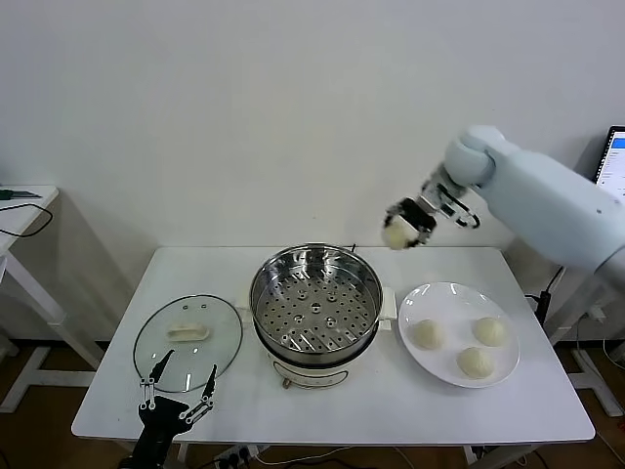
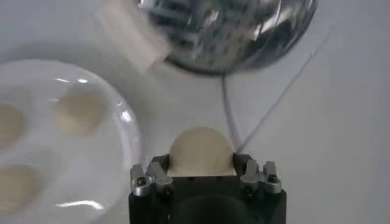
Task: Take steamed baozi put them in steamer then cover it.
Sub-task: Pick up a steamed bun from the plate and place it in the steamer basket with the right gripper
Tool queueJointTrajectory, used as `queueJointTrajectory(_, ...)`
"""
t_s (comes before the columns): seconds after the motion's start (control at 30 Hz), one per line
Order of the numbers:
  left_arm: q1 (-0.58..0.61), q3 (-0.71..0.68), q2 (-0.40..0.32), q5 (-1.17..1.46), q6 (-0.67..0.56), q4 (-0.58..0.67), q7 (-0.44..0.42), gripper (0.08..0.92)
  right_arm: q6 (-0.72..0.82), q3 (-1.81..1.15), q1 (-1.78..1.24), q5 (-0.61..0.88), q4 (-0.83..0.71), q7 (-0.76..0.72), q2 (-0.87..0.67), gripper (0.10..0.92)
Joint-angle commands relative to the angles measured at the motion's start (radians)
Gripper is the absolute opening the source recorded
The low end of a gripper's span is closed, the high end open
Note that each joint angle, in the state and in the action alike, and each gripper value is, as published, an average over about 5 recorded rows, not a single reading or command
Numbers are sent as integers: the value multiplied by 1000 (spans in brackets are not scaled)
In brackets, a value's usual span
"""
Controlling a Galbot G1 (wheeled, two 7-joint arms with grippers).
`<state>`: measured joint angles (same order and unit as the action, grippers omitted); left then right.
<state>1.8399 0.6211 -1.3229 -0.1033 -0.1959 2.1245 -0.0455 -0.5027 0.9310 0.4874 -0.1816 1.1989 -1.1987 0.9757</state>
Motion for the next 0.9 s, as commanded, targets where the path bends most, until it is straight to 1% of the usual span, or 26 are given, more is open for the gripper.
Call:
queueJointTrajectory(0.03,0,0,0,0,0,1,2,823,-142,118,154,13,132,7,101,687)
queueJointTrajectory(0.23,3,6,0,0,-6,4,4,823,-186,125,58,-83,104,11,195,689)
queueJointTrajectory(0.5,7,11,0,1,-1,5,18,823,-188,146,-57,-164,-36,23,298,695)
queueJointTrajectory(0.67,8,12,-1,1,0,4,22,823,-207,130,-103,-216,-123,24,340,696)
queueJointTrajectory(0.9,7,14,-1,1,-3,-1,22,823,-231,109,-139,-266,-178,24,373,696)
